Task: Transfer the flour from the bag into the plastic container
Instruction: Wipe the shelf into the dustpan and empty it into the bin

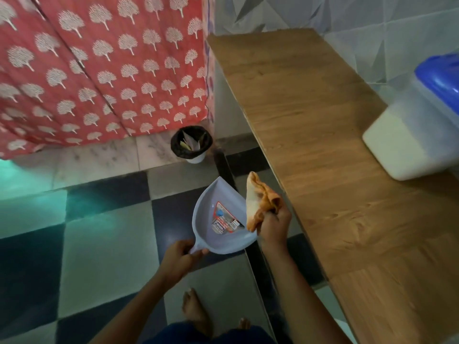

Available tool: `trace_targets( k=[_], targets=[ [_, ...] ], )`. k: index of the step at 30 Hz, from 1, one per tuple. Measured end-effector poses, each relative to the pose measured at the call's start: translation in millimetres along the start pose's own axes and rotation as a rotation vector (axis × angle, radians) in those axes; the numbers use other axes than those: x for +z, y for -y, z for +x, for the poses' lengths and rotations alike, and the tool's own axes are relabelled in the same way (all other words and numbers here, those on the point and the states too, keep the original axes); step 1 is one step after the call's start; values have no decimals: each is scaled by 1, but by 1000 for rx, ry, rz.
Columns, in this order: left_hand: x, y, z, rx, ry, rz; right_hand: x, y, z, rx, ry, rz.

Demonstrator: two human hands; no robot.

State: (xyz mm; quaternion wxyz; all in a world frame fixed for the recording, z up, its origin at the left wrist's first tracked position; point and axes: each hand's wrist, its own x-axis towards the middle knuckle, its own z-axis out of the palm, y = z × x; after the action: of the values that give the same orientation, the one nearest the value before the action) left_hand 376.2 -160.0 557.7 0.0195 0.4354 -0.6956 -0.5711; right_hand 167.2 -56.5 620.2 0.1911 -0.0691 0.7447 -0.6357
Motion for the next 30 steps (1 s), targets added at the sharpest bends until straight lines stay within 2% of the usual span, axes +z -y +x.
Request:
trace_targets(
  k=[8, 15, 20, 26, 30],
  targets=[
    [-105, -32, 72, 35, -4, 0, 94, 47, 52, 35, 22, 106],
    [-167, -55, 174, 11, -67, -12, 182, 69, 140, 59, 28, 194],
    [-205, -70, 286, -66, -171, -19, 261, 73, 240, 136, 91, 158],
    [-241, -90, 431, -215, -308, 96, 360, 66, 367, 305, 108, 104],
    [-249, -82, 543, -295, -295, 197, 429, 31, 444, 331, 154, -20]
  ],
)
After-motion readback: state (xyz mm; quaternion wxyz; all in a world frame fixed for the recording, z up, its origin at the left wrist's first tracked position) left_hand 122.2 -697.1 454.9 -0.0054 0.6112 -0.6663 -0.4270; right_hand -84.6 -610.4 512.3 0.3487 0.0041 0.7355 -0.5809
